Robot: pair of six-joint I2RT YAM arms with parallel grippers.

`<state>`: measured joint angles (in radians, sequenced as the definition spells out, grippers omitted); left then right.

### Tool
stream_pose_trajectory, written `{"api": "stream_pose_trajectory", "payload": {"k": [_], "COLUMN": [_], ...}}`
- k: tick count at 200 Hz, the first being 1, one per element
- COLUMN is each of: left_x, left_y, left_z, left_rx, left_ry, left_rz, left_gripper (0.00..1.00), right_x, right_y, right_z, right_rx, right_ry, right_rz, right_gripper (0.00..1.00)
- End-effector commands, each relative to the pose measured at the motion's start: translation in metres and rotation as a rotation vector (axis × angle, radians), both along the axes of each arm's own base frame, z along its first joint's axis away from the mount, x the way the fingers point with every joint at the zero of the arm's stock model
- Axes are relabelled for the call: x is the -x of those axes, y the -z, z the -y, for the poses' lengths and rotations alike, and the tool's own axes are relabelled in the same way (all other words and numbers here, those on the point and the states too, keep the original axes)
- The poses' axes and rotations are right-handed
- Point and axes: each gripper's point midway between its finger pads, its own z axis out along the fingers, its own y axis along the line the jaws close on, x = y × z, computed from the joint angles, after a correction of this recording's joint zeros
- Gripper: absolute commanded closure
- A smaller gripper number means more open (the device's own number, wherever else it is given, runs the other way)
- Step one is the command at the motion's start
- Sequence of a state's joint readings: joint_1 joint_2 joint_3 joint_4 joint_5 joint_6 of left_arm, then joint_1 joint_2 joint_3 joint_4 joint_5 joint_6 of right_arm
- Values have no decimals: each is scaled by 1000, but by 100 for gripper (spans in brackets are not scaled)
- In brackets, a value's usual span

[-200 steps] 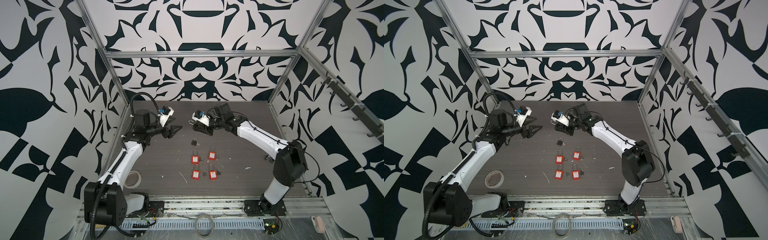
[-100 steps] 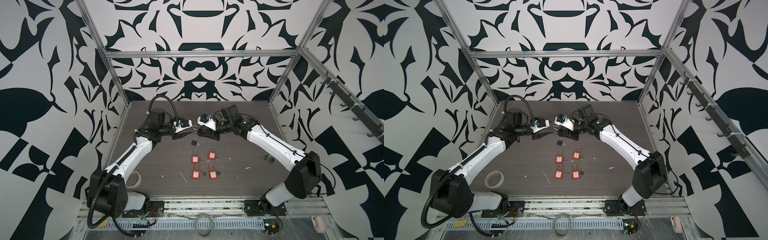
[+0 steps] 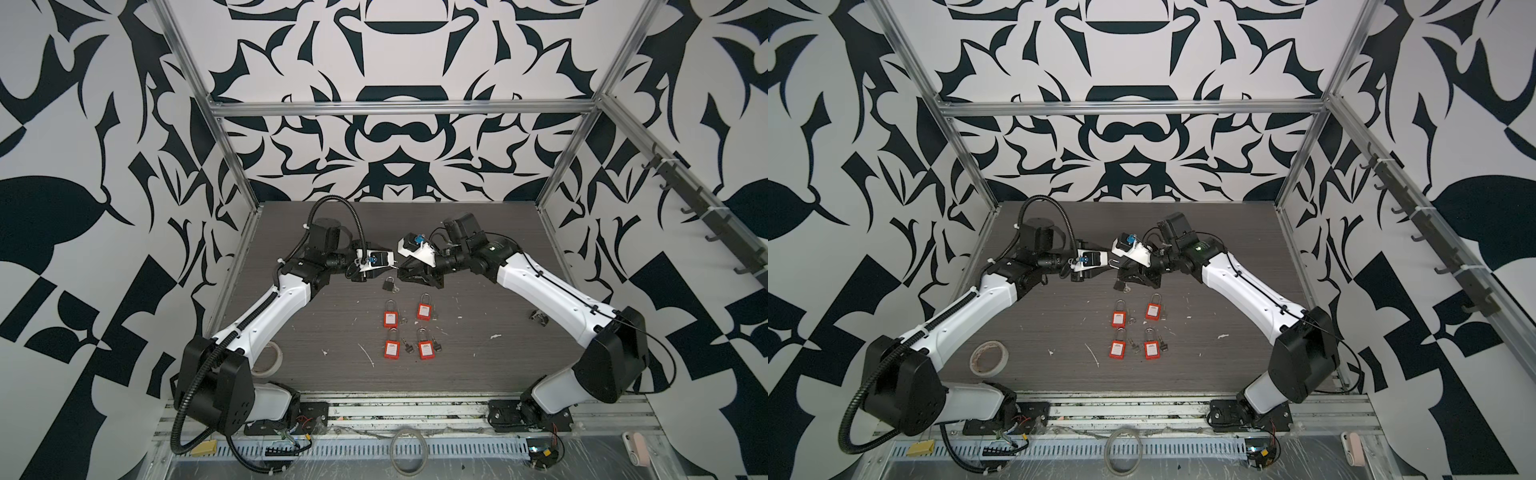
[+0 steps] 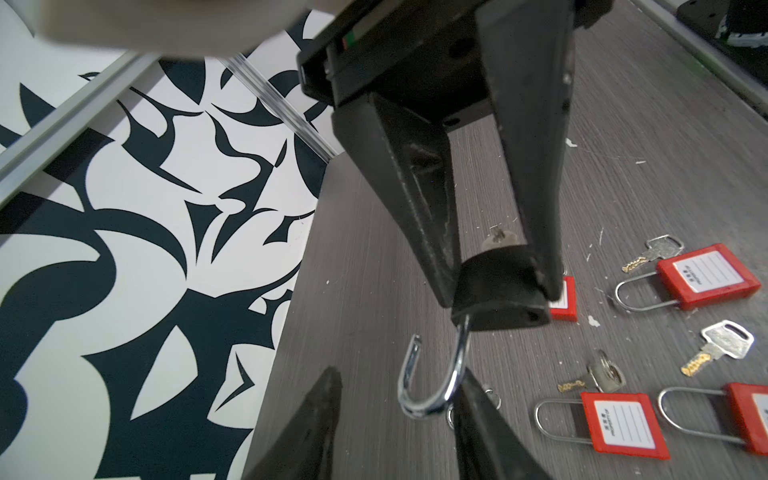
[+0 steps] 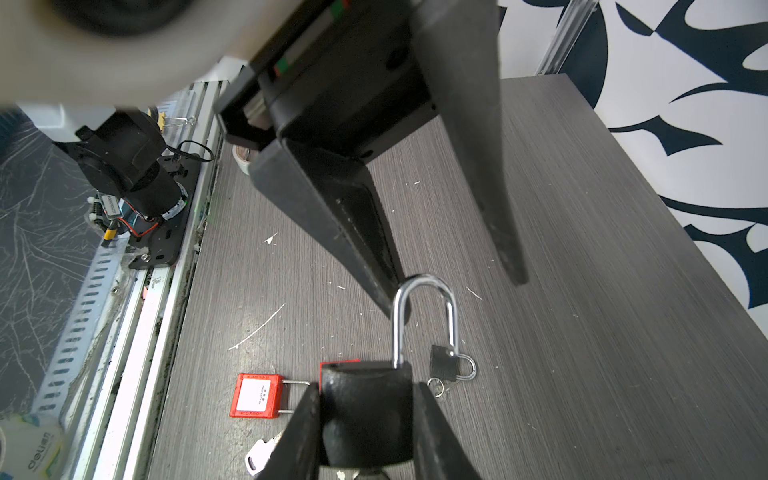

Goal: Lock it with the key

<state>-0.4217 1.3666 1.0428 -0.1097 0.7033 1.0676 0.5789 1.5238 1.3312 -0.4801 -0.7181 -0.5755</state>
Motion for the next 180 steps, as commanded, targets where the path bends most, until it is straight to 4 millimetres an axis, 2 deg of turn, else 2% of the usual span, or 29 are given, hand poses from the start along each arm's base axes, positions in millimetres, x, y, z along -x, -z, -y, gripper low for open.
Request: {"api": "stream_pose_trajectory", "payload": {"k": [1,65,138,150,161,180], "left_x": [5,18,30,33,35,44], "left_y": [-5,-4,-1,-3,-4,-7], "left_z": [4,5,6,6,6,6], "left_rx": [-6,-19,-36,-32,-31,-40], "left_ry": [42,81,107,108,110,121], "left_rz": [17,-5,-38,-63,-102,-242], "left_gripper": [59,75,90,94,96,100], "right_x": [10,16,19,16,14,5], "right_y": [-22,-29,-22,-24,-26,-46], "right_z": [-2,-5,-4,-5,-3,9], "right_rx": [-55,-81,-40,-37,-25,-32], "right_ry": [-29,-57,-79,-76,-73,-34], "right_rz": [5,-40,-77,-66,-42,21], "right_gripper": [84,84,81,76,67,53]}}
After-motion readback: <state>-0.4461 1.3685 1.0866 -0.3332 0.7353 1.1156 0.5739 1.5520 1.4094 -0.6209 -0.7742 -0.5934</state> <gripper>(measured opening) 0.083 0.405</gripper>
